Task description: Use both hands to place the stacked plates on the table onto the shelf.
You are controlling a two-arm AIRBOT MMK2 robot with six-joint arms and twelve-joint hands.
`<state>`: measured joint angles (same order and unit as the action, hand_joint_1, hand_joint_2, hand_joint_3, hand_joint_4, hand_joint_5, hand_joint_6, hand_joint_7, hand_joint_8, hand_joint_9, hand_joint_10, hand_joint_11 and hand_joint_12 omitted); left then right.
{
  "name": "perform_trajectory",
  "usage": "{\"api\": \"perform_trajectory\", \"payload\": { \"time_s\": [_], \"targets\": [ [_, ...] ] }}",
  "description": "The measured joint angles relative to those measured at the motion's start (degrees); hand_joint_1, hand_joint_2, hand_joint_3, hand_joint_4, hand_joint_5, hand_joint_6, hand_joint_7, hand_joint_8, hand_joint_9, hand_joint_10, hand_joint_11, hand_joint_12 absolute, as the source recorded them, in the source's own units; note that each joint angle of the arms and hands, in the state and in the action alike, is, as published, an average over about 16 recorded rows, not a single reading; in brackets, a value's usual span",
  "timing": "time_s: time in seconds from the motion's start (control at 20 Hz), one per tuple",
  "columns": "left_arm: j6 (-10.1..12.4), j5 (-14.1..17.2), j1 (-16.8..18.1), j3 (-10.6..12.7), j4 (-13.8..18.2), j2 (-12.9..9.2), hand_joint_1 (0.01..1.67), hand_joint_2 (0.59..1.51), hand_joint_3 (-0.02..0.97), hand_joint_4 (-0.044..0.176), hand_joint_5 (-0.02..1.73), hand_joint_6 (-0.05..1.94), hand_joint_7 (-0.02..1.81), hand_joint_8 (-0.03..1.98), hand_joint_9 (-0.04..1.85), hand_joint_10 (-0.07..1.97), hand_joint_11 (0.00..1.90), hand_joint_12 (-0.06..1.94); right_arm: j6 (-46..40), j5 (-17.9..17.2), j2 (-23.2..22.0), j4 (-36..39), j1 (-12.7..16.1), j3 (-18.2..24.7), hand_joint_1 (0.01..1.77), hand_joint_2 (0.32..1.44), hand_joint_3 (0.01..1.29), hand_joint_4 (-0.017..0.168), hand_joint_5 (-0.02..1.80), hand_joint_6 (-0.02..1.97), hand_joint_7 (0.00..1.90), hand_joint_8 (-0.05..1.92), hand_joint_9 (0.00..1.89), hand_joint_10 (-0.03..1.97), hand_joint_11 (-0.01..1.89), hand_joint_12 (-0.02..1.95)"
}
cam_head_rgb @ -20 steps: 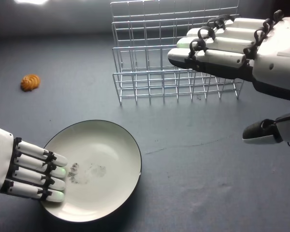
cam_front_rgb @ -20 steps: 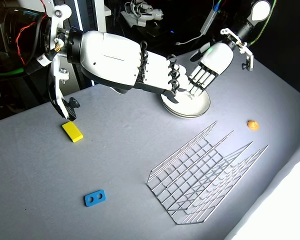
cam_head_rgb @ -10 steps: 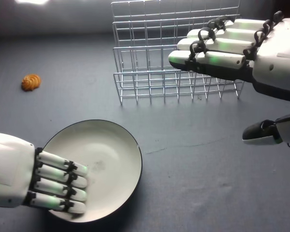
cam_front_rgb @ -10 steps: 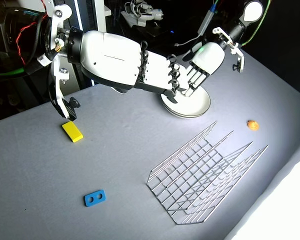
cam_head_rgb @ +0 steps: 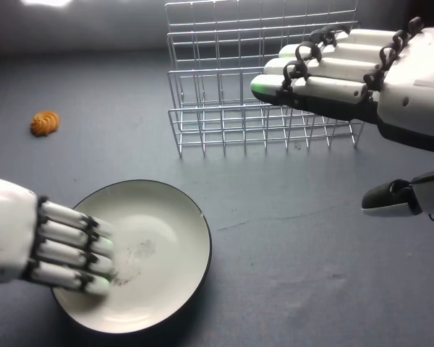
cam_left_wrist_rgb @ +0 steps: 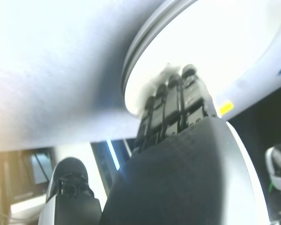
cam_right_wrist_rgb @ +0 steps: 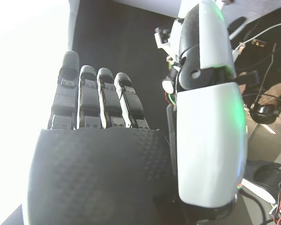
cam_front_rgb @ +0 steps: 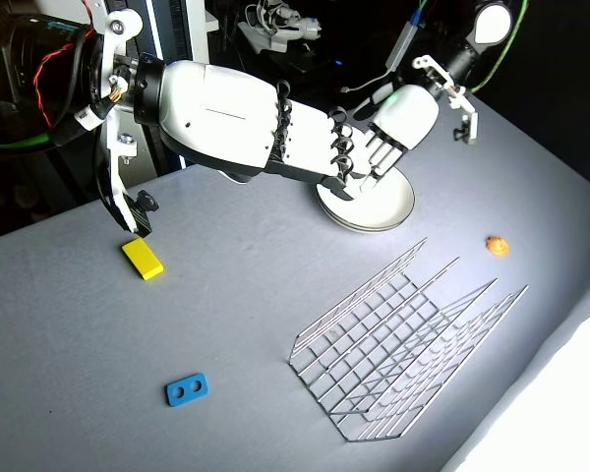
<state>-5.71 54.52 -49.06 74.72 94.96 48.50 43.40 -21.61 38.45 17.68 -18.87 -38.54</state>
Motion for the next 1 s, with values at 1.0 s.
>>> {"api": "perform_trajectory", "payload": {
  "time_s": [1.0],
  "targets": [
    [0.4, -3.1, -2.5, -2.4, -2.5, -0.1, 0.02, 1.1, 0.017, -0.009, 0.02, -0.03, 0.01, -0.01, 0.02, 0.01, 0.02, -0.01, 0.2, 0.0, 0.1, 0.0, 0.0, 0.0, 1.21, 0.92, 0.02, -0.001, 0.03, 0.02, 0.01, 0.01, 0.02, 0.0, 0.02, 0.45]
  ]
}}
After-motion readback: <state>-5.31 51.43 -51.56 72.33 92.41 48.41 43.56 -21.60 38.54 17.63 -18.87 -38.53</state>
